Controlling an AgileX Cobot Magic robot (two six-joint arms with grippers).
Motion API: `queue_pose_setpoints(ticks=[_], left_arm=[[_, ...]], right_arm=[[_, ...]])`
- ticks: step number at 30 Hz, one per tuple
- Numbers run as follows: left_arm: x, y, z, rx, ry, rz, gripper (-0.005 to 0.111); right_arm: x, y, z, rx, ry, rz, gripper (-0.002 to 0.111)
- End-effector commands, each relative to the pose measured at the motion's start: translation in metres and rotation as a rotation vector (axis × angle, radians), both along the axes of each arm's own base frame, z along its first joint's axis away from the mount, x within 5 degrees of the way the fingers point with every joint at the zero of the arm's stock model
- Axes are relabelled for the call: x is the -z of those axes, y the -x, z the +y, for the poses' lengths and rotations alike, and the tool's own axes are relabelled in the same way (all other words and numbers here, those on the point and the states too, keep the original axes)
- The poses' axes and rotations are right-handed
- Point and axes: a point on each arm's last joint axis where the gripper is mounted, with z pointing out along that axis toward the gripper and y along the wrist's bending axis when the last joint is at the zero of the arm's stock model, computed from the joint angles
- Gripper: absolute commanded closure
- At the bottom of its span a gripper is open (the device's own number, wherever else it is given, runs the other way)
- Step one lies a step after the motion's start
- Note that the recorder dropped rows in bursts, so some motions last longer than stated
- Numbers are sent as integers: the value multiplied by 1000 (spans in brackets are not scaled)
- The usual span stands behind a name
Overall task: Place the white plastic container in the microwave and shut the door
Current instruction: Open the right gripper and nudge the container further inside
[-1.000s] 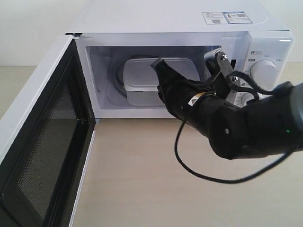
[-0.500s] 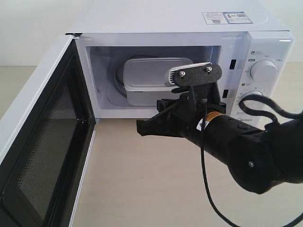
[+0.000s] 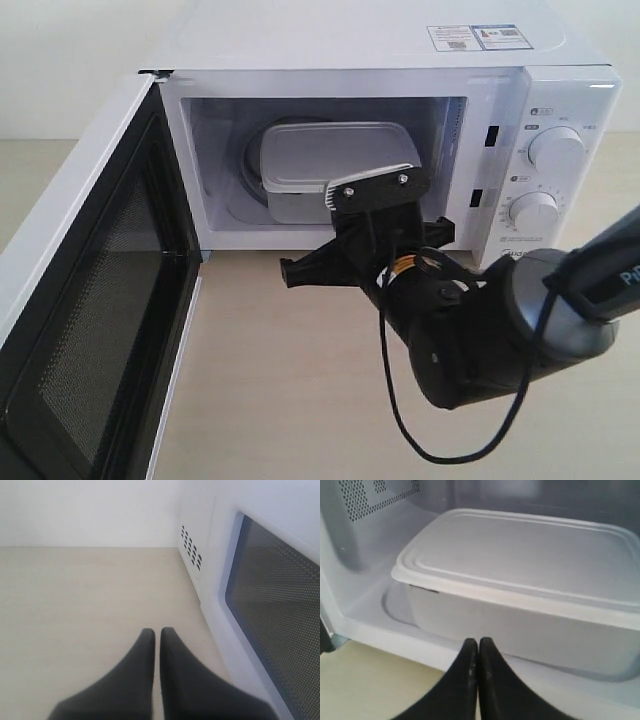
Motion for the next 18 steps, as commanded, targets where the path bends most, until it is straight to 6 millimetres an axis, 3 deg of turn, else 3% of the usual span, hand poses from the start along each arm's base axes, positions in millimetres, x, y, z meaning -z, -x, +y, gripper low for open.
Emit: queue_pose_setpoints(ticks=[1,18], left_arm=[[1,0,0,-2,11,-1,102],[1,0,0,-2,11,-1,102]], right_arm=[[-5,-13,11,12,-24,-51,108],[14,-47,13,144,-56,-31,108]])
